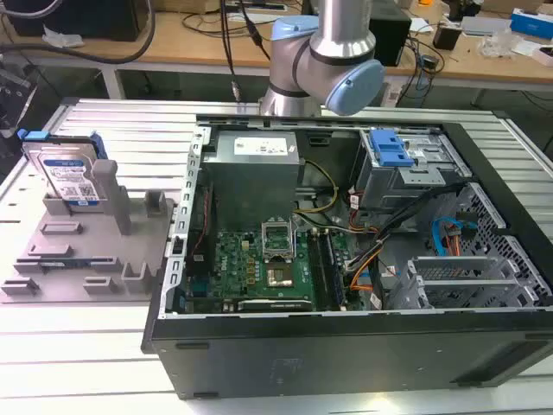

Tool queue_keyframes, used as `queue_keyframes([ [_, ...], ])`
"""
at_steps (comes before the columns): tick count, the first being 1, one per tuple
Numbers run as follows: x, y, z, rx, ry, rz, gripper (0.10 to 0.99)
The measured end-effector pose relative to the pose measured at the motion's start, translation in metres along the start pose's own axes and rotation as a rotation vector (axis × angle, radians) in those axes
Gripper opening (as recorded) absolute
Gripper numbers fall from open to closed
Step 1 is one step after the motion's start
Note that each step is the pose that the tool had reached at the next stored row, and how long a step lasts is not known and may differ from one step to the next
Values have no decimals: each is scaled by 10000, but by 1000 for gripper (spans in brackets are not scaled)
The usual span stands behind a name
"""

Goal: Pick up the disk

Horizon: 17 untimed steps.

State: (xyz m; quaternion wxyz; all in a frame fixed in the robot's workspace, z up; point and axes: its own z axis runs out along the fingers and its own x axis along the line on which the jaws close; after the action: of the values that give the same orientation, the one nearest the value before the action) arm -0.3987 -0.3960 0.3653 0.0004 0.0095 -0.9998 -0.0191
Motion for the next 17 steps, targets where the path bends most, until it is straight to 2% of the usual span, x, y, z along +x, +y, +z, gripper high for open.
queue_keyframes([
  [11,0,0,0,1,2,-57,106],
  [17,0,0,2,0,49,-1307,106],
])
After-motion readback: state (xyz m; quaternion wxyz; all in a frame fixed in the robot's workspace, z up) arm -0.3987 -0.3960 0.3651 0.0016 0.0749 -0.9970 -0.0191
